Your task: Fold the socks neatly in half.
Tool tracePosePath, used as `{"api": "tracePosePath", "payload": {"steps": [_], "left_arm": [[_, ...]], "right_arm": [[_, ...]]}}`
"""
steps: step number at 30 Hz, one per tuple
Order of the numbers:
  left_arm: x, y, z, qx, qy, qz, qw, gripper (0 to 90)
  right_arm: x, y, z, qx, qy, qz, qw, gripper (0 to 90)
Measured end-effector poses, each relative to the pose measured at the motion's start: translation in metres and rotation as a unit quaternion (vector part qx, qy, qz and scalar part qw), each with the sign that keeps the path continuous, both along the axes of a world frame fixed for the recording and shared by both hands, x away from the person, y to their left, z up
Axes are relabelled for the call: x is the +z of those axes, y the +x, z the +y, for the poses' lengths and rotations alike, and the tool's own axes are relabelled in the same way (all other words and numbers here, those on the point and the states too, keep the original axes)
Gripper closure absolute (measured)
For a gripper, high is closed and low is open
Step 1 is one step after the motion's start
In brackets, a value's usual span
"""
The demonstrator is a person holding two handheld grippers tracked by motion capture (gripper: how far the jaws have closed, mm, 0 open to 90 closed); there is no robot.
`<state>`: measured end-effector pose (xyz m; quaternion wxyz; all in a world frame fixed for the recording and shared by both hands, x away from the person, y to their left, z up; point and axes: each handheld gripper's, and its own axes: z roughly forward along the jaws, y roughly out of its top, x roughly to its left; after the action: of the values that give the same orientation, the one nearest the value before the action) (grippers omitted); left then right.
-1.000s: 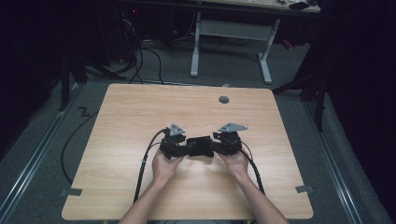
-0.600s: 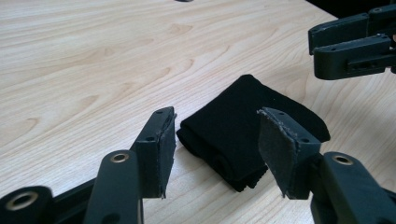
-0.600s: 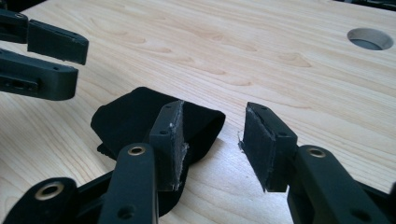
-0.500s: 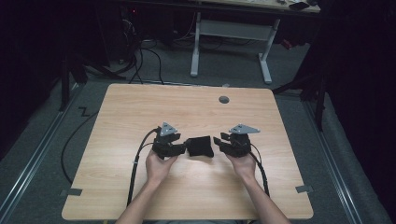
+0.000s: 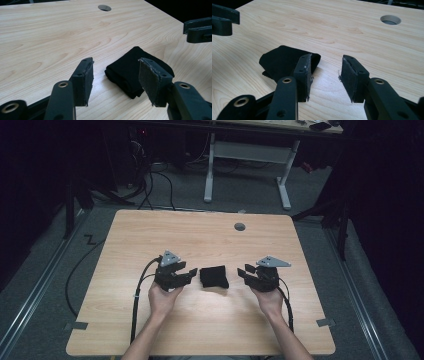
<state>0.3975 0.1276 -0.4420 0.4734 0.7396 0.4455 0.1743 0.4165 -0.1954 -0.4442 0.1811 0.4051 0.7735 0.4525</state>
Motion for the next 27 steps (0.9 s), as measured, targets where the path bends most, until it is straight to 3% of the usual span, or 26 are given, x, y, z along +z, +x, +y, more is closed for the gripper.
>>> {"api": "tracePosePath", "payload": {"steps": [21, 25, 27], "left_arm": [[-0.001, -0.018, 0.040, 0.038, -0.016, -0.011, 0.9991, 44.5], [-0.005, -0.019, 0.046, 0.044, -0.024, -0.008, 0.9987, 44.4], [-0.006, -0.019, 0.049, 0.046, -0.018, -0.004, 0.9988, 44.3]], "right_arm": [[-0.004, -0.007, -0.026, -0.021, 0.010, 0.004, 0.9997, 60.1], [-0.005, -0.008, -0.029, -0.025, 0.011, 0.008, 0.9996, 60.2], [-0.006, -0.010, -0.032, -0.026, 0.009, 0.008, 0.9996, 60.2]]}}
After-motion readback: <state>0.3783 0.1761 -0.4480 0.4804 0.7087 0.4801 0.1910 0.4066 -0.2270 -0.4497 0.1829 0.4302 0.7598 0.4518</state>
